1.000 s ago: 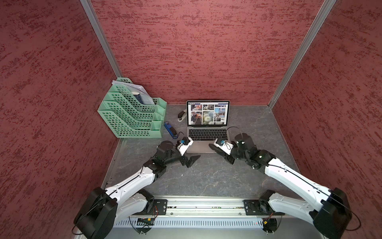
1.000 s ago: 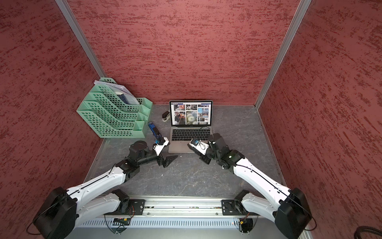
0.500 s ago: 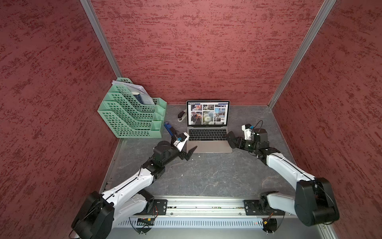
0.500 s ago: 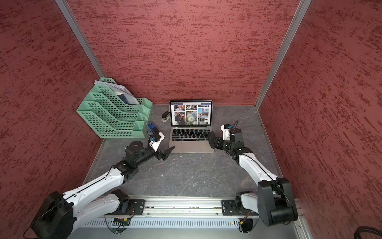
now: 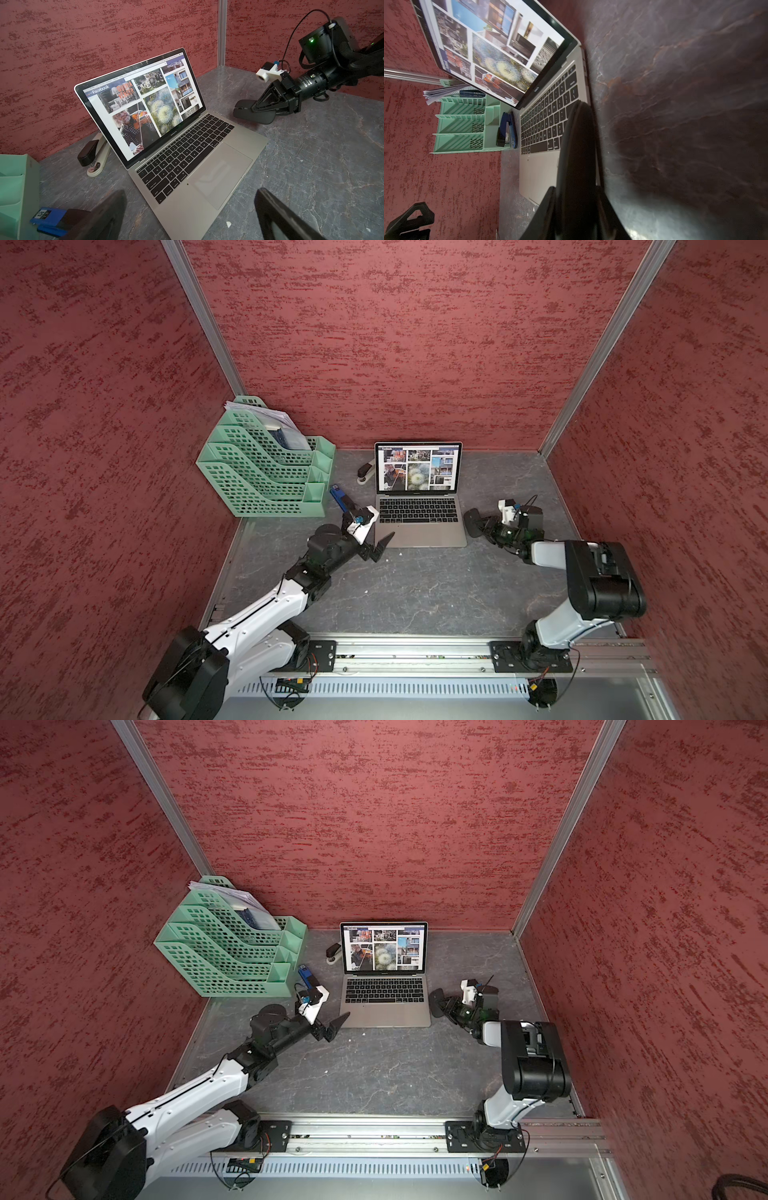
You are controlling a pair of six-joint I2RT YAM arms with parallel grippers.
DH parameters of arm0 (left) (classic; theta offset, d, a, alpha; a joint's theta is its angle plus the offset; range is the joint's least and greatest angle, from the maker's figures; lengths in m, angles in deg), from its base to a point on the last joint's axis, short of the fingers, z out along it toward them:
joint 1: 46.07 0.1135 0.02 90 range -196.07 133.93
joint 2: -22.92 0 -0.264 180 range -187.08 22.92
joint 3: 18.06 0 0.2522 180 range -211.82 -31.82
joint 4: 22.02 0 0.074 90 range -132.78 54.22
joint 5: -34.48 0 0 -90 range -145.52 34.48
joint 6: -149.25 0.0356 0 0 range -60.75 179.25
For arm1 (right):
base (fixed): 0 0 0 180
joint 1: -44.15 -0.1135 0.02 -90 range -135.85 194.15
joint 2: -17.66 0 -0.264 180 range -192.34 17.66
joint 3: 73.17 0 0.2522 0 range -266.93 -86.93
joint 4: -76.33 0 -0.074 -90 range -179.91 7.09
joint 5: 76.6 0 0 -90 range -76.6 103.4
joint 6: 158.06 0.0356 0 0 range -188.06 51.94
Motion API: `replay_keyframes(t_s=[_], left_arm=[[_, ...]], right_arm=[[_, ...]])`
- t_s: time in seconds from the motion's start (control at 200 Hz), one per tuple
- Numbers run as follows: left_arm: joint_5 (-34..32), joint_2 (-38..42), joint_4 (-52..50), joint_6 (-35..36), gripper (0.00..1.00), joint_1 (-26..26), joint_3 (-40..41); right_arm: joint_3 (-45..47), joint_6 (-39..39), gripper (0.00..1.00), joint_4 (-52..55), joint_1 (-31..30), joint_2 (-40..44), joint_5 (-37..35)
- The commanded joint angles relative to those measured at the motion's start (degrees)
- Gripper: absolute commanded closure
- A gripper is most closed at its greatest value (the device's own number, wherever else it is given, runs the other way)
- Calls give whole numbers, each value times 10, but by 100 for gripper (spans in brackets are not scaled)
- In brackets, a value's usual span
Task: Remove the wireless mouse receiver from the laptop
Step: Place the mouse at the center of the board.
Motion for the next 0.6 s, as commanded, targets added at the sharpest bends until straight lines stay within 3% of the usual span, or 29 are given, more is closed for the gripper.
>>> replay_keyframes(t_s=[0.0,0.301,0.596], left_arm=[[-6,-7,12,0,0,4,6],[2,-15,14,0,0,8,8],[13,-22,19,1,0,11,11]], right_arm=[[1,15,88,-79,8,-13,22],[-16,-91,86,60,10,48,-38],[-7,-100,85,88,12,55,-88]])
